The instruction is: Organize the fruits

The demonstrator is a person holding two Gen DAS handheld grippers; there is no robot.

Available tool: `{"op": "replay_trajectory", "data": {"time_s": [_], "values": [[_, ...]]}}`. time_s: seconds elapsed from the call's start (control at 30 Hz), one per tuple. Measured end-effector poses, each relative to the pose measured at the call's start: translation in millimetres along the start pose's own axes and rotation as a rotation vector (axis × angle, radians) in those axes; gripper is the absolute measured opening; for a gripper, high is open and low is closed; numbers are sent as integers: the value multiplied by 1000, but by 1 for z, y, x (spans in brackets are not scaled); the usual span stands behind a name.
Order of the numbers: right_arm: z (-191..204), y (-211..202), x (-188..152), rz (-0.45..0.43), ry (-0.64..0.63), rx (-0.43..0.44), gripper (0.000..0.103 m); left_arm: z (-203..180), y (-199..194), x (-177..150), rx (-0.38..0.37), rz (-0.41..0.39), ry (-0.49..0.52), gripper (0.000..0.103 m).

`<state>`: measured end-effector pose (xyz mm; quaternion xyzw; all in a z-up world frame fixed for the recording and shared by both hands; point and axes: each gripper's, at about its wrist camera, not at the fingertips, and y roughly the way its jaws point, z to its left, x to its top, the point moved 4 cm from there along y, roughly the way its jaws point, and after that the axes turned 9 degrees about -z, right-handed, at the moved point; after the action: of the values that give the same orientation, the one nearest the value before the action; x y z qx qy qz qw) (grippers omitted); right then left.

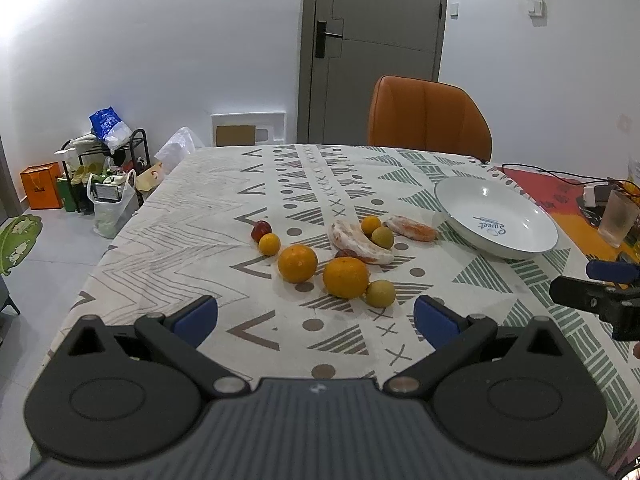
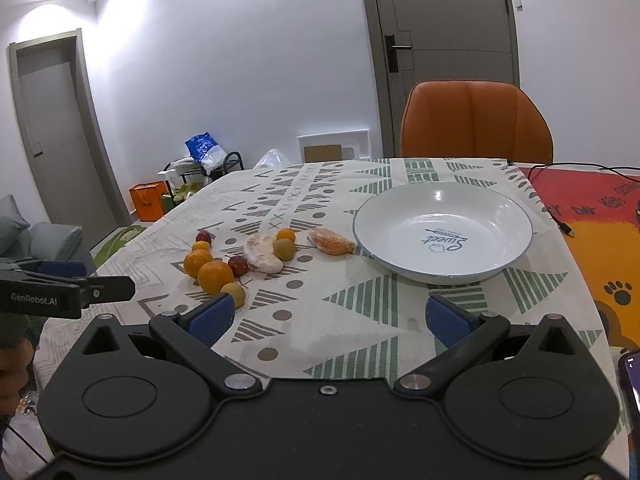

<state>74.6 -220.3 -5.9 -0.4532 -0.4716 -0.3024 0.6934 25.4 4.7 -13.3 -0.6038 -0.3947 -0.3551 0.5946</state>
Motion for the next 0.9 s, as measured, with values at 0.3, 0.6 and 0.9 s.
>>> {"op": "replay_trajectory", "data": {"time_s": [0.3, 0.6, 0.9], "values": [[3, 2, -2, 15, 2, 13, 103, 1, -2, 1, -4, -3, -4, 103], [3, 2, -2, 13, 2, 11, 103, 2, -3, 3, 0, -5, -4, 103], [3, 1, -1, 12, -2, 12, 103, 5, -6, 4, 6, -9, -5, 103]]}}
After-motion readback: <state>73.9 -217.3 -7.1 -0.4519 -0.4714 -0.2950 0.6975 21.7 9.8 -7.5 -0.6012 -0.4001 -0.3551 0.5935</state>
